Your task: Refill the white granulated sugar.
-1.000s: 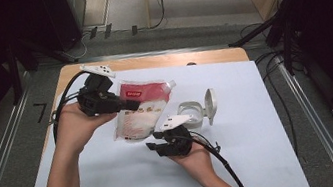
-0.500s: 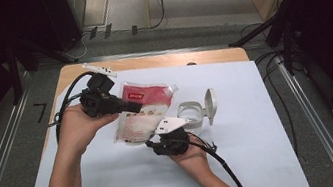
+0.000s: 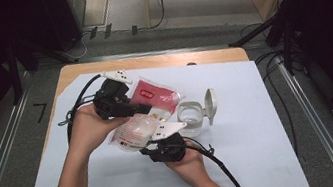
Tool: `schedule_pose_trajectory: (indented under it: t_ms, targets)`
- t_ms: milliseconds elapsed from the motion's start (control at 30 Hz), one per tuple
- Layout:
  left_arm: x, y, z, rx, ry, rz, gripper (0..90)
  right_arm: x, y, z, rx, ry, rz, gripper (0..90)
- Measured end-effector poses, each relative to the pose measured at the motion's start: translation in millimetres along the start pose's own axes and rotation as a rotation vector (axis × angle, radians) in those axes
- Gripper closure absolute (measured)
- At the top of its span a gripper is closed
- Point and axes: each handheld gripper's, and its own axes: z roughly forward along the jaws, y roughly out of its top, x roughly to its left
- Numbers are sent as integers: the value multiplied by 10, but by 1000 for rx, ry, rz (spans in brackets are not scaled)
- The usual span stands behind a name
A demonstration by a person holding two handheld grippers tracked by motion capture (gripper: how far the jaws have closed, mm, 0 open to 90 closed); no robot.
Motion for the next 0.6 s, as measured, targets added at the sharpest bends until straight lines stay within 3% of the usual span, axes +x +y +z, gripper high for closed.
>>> schedule_pose_trajectory:
  t_ms: [67,133,267,300,333,367,400,533,600]
  targets:
    - [23,-23,8,-8,3,33,841,-7,15,-30,-14,23,34,623]
    - [37,-36,8,-16,-4,31,845,1,27,-47,-20,37,46,624]
    - [73,-44,47,3,-39,-55,854,31,45,-63,-20,22,34,623]
    - [88,-40,71,20,-39,-120,858,43,49,-61,-14,23,36,622]
    - [93,-35,91,26,-35,-147,856,54,48,-52,-10,22,33,620]
    - [89,-30,106,47,-6,-143,858,58,46,-50,-5,24,36,618]
    - [89,-26,124,56,-4,-155,866,61,42,-45,2,28,47,616]
    - [77,-7,165,79,-70,-240,900,81,21,-8,24,18,53,605]
    - [75,0,163,68,-90,-271,900,92,21,-5,28,17,54,600]
